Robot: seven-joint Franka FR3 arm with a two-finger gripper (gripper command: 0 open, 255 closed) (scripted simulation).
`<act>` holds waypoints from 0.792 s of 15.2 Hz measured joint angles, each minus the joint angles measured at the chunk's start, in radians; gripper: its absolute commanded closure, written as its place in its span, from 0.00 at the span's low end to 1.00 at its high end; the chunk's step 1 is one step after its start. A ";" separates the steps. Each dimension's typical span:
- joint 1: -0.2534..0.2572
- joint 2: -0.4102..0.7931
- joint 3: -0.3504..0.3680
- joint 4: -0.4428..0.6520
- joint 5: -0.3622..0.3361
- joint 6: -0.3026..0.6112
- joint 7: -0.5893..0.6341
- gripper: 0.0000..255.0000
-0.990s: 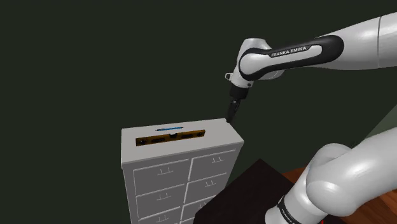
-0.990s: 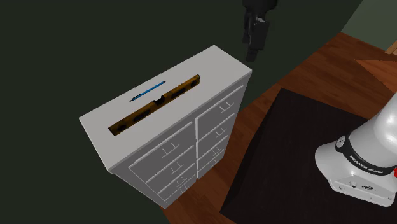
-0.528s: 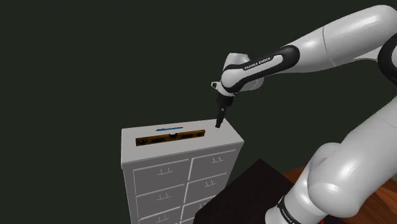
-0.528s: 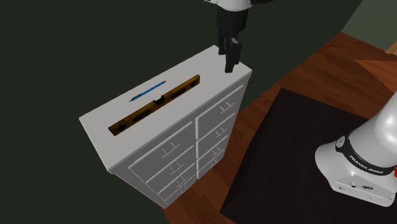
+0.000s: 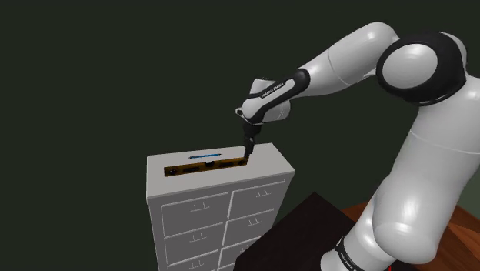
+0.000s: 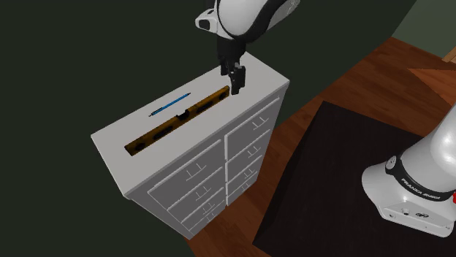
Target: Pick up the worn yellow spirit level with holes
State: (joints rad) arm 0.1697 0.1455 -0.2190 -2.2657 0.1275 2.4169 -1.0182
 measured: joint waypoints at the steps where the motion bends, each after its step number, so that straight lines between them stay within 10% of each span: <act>1: -0.001 0.044 0.009 0.023 0.014 0.025 -0.032 0.00; 12: -0.024 0.417 0.118 0.332 0.055 0.147 -0.277 0.00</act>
State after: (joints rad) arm 0.1462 0.5629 -0.1013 -1.9340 0.1822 2.5637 -1.2955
